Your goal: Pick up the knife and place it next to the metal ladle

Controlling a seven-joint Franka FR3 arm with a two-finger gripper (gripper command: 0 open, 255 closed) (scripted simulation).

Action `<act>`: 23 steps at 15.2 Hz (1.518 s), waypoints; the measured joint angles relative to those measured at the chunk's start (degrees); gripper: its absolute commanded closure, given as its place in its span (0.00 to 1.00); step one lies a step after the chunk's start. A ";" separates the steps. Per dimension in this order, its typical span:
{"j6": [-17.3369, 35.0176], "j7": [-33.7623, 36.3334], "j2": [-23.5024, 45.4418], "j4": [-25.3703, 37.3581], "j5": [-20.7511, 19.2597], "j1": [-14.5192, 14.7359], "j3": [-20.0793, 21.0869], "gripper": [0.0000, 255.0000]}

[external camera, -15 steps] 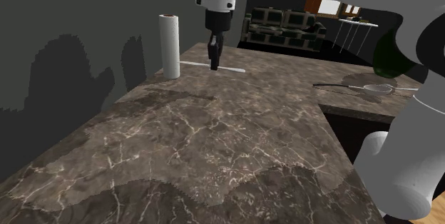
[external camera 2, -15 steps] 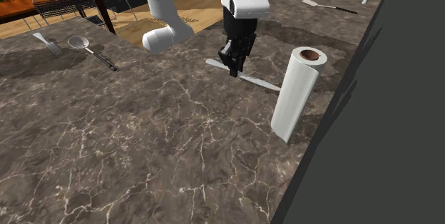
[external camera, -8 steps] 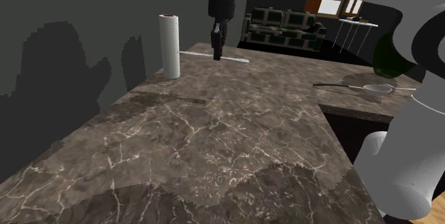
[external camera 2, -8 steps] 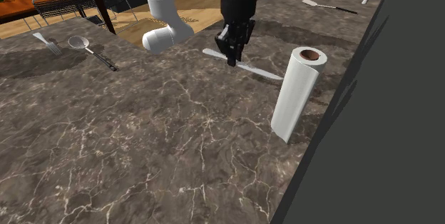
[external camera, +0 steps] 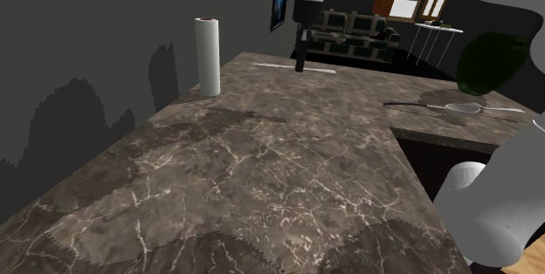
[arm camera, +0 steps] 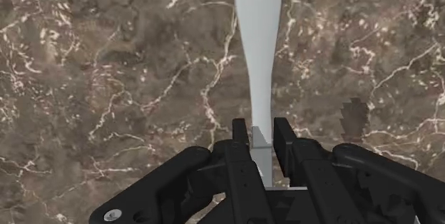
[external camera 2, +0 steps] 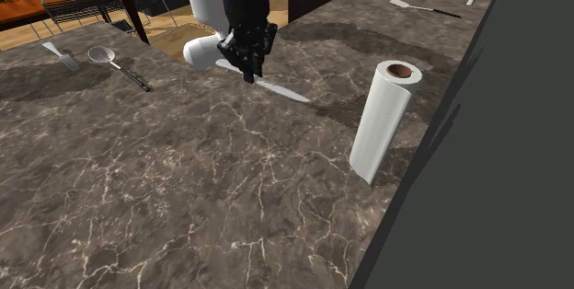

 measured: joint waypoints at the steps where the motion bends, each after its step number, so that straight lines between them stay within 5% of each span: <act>1: 0.11 -1.30 -1.12 -1.18 -0.18 -0.52 -0.80 1.00; 11: 0.45 -13.81 -9.54 -9.34 -3.24 -5.13 -9.06 1.00; 23: -0.37 -30.18 -12.04 -9.42 -7.87 -10.28 -20.69 1.00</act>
